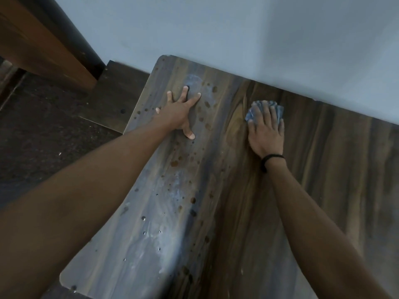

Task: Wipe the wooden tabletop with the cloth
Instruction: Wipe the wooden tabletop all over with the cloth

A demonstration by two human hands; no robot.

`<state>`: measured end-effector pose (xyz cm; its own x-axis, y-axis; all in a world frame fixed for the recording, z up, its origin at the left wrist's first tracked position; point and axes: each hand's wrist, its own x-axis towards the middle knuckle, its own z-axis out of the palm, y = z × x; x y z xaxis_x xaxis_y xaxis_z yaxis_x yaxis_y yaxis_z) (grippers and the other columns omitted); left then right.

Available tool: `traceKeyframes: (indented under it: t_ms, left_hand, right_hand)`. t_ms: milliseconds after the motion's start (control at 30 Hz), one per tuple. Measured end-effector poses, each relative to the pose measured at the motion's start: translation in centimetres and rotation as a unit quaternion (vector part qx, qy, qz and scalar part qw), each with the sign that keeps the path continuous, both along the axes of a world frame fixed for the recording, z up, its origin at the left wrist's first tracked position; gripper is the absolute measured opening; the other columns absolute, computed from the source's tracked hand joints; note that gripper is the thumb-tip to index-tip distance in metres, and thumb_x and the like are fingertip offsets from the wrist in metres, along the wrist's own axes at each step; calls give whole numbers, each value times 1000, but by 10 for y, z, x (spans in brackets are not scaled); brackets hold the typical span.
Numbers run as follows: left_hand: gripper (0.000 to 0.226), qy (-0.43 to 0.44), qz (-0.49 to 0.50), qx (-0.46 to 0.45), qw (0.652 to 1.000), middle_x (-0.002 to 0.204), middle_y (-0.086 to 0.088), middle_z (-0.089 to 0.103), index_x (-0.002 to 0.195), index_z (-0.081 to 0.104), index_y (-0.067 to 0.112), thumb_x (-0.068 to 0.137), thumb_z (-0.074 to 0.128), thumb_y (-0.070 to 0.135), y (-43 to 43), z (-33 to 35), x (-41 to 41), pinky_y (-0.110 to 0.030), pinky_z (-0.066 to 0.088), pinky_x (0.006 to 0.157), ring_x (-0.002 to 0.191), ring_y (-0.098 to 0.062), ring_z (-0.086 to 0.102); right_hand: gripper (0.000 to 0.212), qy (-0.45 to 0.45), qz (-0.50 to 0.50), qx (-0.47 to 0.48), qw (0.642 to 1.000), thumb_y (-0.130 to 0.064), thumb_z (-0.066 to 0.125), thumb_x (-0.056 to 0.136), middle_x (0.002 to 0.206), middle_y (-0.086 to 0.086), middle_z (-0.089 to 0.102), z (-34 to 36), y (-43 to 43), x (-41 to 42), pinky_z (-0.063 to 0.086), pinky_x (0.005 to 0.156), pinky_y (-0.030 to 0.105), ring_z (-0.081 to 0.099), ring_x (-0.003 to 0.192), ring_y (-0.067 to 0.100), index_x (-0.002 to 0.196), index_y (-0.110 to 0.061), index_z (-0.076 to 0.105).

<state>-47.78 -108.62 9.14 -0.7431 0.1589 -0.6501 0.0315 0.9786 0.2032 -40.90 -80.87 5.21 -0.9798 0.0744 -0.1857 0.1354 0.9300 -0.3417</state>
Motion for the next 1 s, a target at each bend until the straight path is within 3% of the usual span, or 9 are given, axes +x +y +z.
traceKeyframes:
  t_ms: [200,267,367,533,700,767,867,933,1000]
  left_hand:
    - [141,1,-5,-6,1000,161,11,-32,154,-9,51,57,94,42,0,0,2,-83,13,102,147,-44,-24]
    - [141,2,-1,-3,1000,161,11,-32,154,-8,51,58,94,41,1,1,1,-83,12,103,147,-43,-24]
    - [139,-5,-3,4,1000,162,9,-30,154,-8,50,59,93,40,0,3,2,-83,11,103,147,-44,-25]
    - [135,16,-17,6,1000,163,7,-28,155,-9,47,62,90,50,-9,6,30,-78,16,109,148,-45,-19]
    - [142,0,-44,5,999,160,6,-36,153,-15,48,59,91,51,-27,-11,85,-76,4,111,146,-44,-27]
    - [142,0,-40,13,999,160,7,-35,153,-14,49,58,92,51,-27,-10,87,-75,3,111,146,-43,-27]
    - [142,1,-36,15,999,161,7,-32,154,-12,47,58,92,51,-26,-3,87,-73,3,112,147,-43,-25]
    - [140,13,-25,12,1000,163,7,-29,156,-11,43,61,91,50,-24,3,93,-73,3,114,148,-42,-22]
    - [136,36,-15,7,999,164,6,-25,158,-9,38,64,89,48,-21,9,104,-73,4,114,149,-42,-19]
  right_hand:
    - [54,42,241,57,968,-42,27,108,169,-9,17,-4,-31,86,14,125,48,9,156,14,161,-36,20]
    - [53,36,211,60,975,-42,25,108,169,-10,16,-4,-11,75,15,125,51,7,156,14,161,-38,18]
    - [54,5,57,19,998,-42,25,108,170,-8,9,2,-22,34,10,125,55,3,157,17,161,-37,15]
    - [53,48,220,51,973,-41,29,108,168,-10,17,-5,-50,117,18,124,51,9,156,14,160,-36,21]
    - [53,5,22,16,1000,-41,28,108,170,-9,10,1,-36,86,10,125,52,4,157,15,161,-37,18]
    - [54,19,48,20,998,-40,29,108,170,-8,10,2,-64,96,10,125,52,4,157,16,161,-36,19]
    - [53,46,210,56,975,-41,29,108,169,-11,16,-5,-65,154,17,125,49,9,156,14,160,-37,21]
    - [52,48,204,68,975,-43,28,107,168,-11,19,-5,-43,155,20,123,51,12,156,14,159,-39,22]
    - [53,27,102,52,993,-43,27,107,169,-10,15,0,-41,132,18,124,54,10,156,16,160,-38,21]
